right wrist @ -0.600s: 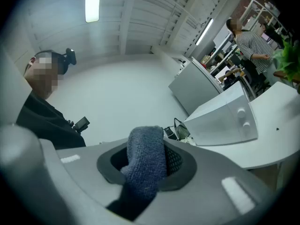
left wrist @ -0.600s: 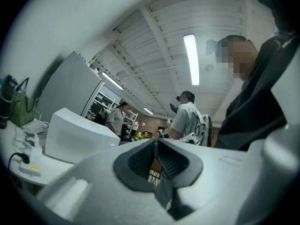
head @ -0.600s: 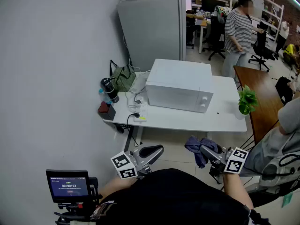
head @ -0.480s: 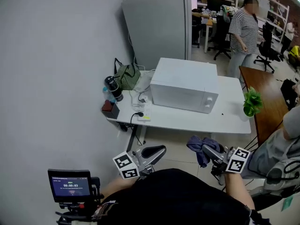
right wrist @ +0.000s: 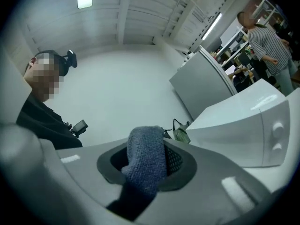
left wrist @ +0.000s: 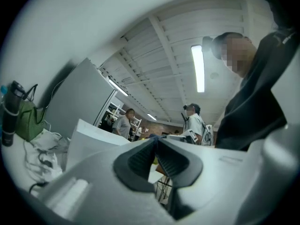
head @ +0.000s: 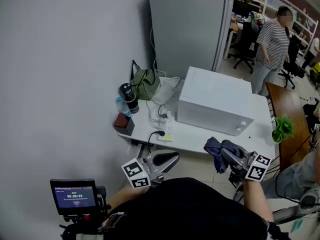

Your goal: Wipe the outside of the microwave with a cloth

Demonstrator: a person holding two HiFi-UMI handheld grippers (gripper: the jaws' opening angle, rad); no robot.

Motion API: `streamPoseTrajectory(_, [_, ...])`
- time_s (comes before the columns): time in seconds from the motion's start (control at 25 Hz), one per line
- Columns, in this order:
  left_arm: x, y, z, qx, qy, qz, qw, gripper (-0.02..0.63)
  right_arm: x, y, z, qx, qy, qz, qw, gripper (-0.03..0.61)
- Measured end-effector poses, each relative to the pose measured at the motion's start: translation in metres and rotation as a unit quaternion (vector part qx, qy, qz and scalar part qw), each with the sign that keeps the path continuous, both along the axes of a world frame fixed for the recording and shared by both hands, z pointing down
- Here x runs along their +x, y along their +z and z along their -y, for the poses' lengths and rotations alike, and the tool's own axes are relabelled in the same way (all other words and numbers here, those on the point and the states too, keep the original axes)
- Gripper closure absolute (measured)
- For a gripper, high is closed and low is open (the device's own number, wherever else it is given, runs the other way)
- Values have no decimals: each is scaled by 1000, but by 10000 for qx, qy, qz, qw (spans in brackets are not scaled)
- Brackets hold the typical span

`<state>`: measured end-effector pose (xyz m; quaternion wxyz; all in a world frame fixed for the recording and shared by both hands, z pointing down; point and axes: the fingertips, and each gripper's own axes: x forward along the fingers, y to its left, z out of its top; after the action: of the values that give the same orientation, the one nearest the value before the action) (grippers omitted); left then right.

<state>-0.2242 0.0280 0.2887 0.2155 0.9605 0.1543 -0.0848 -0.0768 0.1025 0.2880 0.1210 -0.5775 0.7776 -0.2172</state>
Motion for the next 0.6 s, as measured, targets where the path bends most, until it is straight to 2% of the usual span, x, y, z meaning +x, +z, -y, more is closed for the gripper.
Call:
streamPoseTrajectory(0.16, [5,-5,78,198,159,-95,9996,592,10,-17,71,-5,248,-225,9994,477])
streamPoseTrajectory(0.28, [17,-5,117,380,292,-109,9988,594,25,-28,107,70,454,-380,9982,477])
streamPoseTrajectory(0.48, [51,8,147,268,472,-48,9985,595,68,-31,136,41,628,-610,9962,477])
streamPoseTrajectory(0.6, [82,27,153,274,419,47,9987,595,105,-24,148,70,541,-977,9937,477])
